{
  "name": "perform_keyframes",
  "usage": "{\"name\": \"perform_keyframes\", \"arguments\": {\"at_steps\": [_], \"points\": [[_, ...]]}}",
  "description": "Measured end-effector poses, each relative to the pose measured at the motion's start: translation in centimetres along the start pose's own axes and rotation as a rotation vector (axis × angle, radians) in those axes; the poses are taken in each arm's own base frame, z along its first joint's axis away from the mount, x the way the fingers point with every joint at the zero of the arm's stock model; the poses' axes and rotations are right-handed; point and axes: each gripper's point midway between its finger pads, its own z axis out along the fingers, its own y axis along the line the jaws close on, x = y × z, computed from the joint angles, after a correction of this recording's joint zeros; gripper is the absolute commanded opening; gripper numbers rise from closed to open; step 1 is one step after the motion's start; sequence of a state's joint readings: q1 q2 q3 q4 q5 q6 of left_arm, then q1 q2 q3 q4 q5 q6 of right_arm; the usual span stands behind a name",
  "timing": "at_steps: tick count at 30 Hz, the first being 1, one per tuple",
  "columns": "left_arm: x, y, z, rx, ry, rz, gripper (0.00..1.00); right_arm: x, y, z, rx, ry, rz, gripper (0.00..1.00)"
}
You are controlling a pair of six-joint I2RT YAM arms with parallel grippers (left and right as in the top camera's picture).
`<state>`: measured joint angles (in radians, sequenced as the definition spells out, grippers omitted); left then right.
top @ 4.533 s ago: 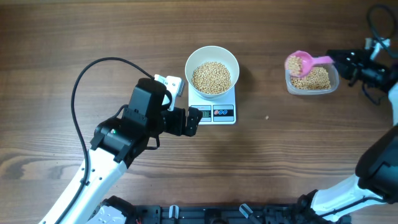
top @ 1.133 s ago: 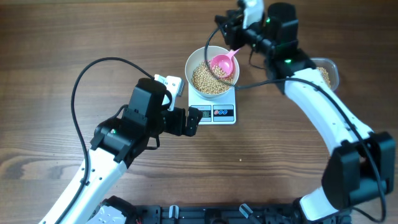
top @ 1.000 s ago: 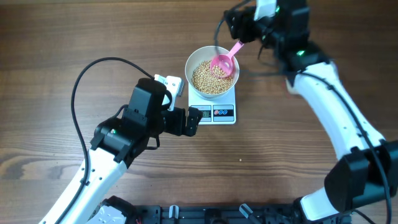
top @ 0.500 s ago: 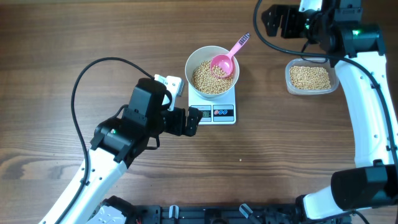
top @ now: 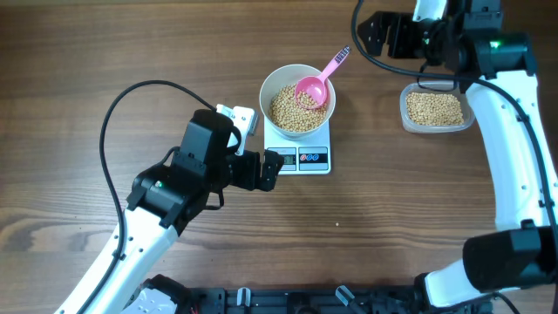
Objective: Scoop item into bowl and weigh 150g on scale
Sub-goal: 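Lay the pink scoop in the white bowl and open the right gripper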
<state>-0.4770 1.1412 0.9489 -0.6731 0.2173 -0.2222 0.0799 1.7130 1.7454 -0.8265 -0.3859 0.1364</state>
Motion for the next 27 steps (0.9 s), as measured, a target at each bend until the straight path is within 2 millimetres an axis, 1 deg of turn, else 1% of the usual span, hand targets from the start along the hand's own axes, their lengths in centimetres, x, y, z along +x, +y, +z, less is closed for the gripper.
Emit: {"name": "perform_keyframes", "arguments": {"at_steps": [3, 6, 10, 15, 19, 20, 21, 25, 27], "points": [[0.0, 0.0, 0.0, 0.000, 0.000, 0.000, 1.00, 0.6, -0.3, 1.1, -0.004, 0.029, 0.010, 1.00], [0.0, 0.0, 0.0, 0.000, 0.000, 0.000, 1.00, 1.4, -0.7, 2.7, -0.020, 0.070, 0.026, 1.00], [0.0, 0.0, 0.0, 0.000, 0.000, 0.000, 1.00, 2.6, -0.7, 4.6, -0.071, 0.126, 0.051, 1.00], [0.0, 0.0, 0.0, 0.000, 0.000, 0.000, 1.00, 3.9, -1.0, 6.6, -0.099, 0.179, 0.101, 0.99], [0.0, 0.0, 0.0, 0.000, 0.000, 0.000, 1.00, 4.8, -1.5, 7.9, -0.107, 0.214, 0.128, 0.83], [0.0, 0.0, 0.0, 0.000, 0.000, 0.000, 1.00, 5.1, -1.6, 8.4, -0.109, 0.224, 0.141, 0.77], [0.0, 0.0, 0.0, 0.000, 0.000, 0.000, 1.00, 5.3, -1.8, 8.8, -0.112, 0.233, 0.148, 0.76], [0.0, 0.0, 0.0, 0.000, 0.000, 0.000, 1.00, 6.0, -1.9, 10.3, -0.142, 0.253, 0.164, 0.76], [0.0, 0.0, 0.0, 0.000, 0.000, 0.000, 1.00, 6.0, -1.8, 10.8, -0.161, 0.254, 0.165, 0.76]]}}
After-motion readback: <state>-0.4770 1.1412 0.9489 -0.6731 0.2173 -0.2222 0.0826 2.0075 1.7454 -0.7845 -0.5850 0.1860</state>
